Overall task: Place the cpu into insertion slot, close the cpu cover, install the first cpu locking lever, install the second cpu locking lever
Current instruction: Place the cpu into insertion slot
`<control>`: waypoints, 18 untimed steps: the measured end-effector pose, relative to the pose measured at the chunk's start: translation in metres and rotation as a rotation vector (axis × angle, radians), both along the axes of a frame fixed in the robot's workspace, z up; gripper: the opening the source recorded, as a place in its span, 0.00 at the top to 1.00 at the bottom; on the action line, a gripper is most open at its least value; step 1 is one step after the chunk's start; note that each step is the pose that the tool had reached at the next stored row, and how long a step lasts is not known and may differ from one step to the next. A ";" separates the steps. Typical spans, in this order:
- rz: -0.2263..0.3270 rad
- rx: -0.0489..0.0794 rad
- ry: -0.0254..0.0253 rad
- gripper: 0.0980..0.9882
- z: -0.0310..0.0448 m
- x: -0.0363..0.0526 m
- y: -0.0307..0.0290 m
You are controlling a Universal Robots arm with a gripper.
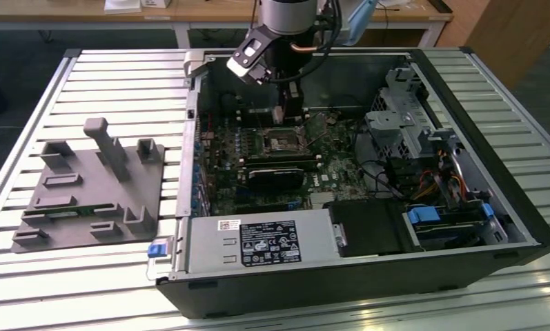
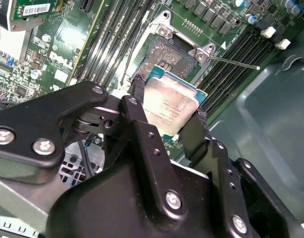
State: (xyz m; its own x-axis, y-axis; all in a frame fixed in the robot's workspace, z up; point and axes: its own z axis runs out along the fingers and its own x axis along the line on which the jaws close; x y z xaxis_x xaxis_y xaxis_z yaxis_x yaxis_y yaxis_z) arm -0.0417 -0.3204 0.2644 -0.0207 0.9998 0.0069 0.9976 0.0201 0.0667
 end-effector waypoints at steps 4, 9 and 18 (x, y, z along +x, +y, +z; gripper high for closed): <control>0.000 0.000 0.0000 0.51 -0.0039 0.0000 0.0000; 0.000 0.000 0.0000 0.51 -0.0089 0.0000 0.0000; 0.000 0.000 0.0001 0.51 -0.0154 0.0000 -0.0007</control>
State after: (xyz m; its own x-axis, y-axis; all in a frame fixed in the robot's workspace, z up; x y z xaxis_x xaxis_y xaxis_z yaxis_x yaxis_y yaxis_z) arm -0.0417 -0.3211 0.2490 -0.0204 0.9998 0.0067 0.9976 0.0199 0.0666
